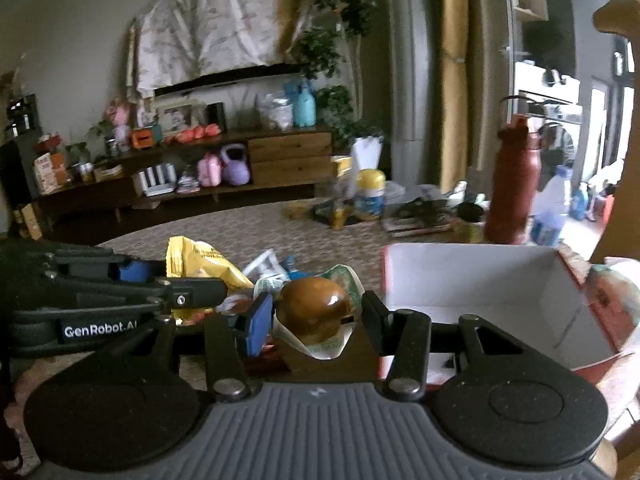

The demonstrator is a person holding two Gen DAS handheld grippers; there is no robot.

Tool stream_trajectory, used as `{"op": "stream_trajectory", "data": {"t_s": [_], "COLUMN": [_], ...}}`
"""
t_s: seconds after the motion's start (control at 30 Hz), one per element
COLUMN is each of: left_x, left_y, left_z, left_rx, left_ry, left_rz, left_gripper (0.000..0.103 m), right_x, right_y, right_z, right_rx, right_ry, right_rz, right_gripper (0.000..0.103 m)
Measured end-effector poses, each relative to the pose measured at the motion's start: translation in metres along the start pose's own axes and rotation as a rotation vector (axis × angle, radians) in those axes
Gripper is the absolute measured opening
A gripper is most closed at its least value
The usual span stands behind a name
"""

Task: Organize snacks
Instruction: 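Carry both held sweets over the red box and open both grippers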

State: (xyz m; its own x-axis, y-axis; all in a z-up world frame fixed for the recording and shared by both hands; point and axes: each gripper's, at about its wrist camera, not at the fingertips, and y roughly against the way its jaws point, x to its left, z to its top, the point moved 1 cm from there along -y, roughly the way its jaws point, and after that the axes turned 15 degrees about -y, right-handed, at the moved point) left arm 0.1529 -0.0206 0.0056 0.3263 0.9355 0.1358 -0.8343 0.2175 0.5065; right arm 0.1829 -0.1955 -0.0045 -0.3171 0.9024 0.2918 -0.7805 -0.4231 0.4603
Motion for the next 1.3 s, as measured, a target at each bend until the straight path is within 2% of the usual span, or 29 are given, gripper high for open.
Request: {"op": "stream_trajectory", "data": {"t_s": [0.33,0.67,1.07,1.3], "left_x": [-0.041,-0.078,-0.109,-0.109], "left_y": [-0.038,-0.089,-0.169,-0.217], "left_z": [0.044,0.067,0.072,0.066], "left_rx": [-0.023,0.014,0.129,0.240], "left_ry": [-0.058,-0.101,-0.135,-0.140], "left_rz": [-0.054,-0.102,-0.130,-0.116], "left_gripper": [0.026,0.026,0.026,0.026], "right_x": [-0.056,-0.120,-0.195,-0.221], "right_y": [0.006,-0.001,-0.042,-0.080], "right_z": [0.023,0.034,0.034,0.028], "right_rx": [-0.048,-0.063,0.025,0.128], "right_ry": [-0.045,-0.101,-0.157,-0.158], "right_rz": [-0.080,-0.177,-0.280,-0.308], "right_gripper": [0.047,0.047,0.047,0.047]}}
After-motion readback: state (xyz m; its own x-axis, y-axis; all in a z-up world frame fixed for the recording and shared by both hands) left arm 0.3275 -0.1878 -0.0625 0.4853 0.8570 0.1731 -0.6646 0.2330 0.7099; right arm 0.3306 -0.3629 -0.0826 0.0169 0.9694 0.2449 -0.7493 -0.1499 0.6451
